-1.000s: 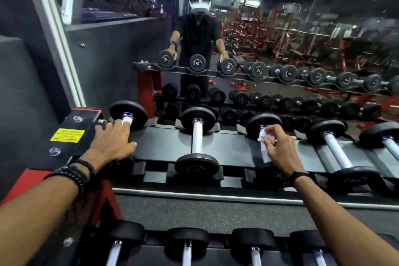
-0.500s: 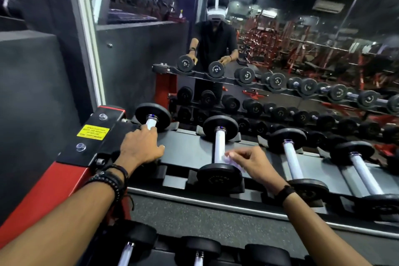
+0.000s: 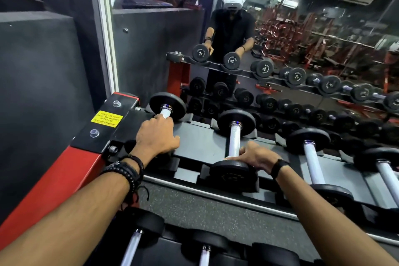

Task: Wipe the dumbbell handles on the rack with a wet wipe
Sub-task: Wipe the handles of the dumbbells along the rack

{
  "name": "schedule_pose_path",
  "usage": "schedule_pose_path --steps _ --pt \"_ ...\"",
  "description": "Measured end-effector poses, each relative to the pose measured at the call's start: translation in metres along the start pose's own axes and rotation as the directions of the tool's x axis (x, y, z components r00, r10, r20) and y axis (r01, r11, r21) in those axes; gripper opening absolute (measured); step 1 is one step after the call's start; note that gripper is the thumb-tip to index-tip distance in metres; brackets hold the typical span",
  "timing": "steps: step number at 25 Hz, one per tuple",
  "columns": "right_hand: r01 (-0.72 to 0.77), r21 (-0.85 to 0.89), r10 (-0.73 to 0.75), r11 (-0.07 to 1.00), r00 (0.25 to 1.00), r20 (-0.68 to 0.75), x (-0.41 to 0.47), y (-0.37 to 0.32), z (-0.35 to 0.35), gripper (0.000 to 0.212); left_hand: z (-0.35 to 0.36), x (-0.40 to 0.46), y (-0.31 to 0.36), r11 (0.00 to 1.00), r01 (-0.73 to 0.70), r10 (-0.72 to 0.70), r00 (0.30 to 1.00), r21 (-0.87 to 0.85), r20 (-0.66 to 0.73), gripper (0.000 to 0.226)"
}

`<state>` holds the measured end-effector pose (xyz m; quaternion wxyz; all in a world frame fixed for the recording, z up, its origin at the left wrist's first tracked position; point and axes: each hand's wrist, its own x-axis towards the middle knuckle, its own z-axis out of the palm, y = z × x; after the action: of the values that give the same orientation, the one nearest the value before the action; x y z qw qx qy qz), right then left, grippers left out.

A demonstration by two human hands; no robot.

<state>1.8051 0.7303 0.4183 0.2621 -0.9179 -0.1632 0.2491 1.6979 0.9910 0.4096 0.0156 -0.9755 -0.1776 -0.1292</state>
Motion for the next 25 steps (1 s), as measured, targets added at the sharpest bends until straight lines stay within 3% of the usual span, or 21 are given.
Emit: schedule_pose_path --steps 2,3,4,6,8,10,12,15,17,19,23,25 --pt "0.005 0.224 -0.028 0.975 0.995 0.1 0.007 0.016 -0.007 0.025 -0.001 -0.001 0.002 1.0 -0.006 0.006 1.0 -0.001 -0.013 0.046" --pt "-0.026 0.376 -0.056 0.926 0.977 0.205 0.001 0.021 -0.01 0.023 -0.002 -0.001 0.002 1.0 -0.006 0.006 1.0 0.0 -0.013 0.046" --pt "-0.053 0.465 -0.088 0.884 0.957 0.278 -0.002 0.026 -0.01 0.037 -0.001 -0.001 0.002 1.0 -0.002 0.002 1.0 -0.003 -0.013 0.046" --pt "-0.015 0.392 -0.075 0.92 0.974 0.213 0.007 0.027 -0.004 0.061 -0.001 0.001 0.002 1.0 0.009 -0.009 1.0 -0.012 -0.025 0.045" --pt "0.043 0.261 -0.071 0.964 0.993 0.096 0.013 0.027 0.001 0.05 0.0 0.001 0.005 1.0 0.006 -0.007 1.0 -0.006 -0.028 0.045" --pt "0.05 0.397 -0.118 0.917 0.982 0.149 0.013 0.032 0.001 0.044 0.0 0.0 0.008 1.0 -0.007 0.007 0.999 0.006 -0.038 0.045" --pt "0.023 0.535 -0.172 0.844 0.958 0.23 0.004 0.039 0.0 0.074 0.0 0.0 0.007 1.0 -0.008 0.008 0.999 -0.001 -0.032 0.045" --pt "0.074 0.423 -0.129 0.903 0.986 0.105 0.012 0.038 0.005 0.092 0.0 0.003 0.002 1.0 -0.001 0.0 0.999 -0.026 -0.04 0.047" --pt "0.071 0.444 -0.132 0.893 0.985 0.108 0.018 0.042 0.006 0.081 0.0 0.003 0.001 1.0 -0.001 -0.001 0.999 -0.03 -0.04 0.048" --pt "-0.003 0.617 -0.166 0.787 0.962 0.215 0.014 0.051 0.002 0.055 -0.001 0.0 0.001 1.0 -0.001 0.0 0.999 -0.03 -0.037 0.048" --pt "-0.041 0.651 -0.212 0.758 0.928 0.307 0.015 0.065 0.0 0.048 -0.002 0.001 0.001 0.998 0.008 -0.01 0.999 -0.068 -0.032 0.046" --pt "-0.018 0.644 -0.206 0.765 0.94 0.271 0.015 0.063 0.004 0.042 -0.002 0.002 0.001 0.998 0.009 -0.011 0.999 -0.069 -0.032 0.046"
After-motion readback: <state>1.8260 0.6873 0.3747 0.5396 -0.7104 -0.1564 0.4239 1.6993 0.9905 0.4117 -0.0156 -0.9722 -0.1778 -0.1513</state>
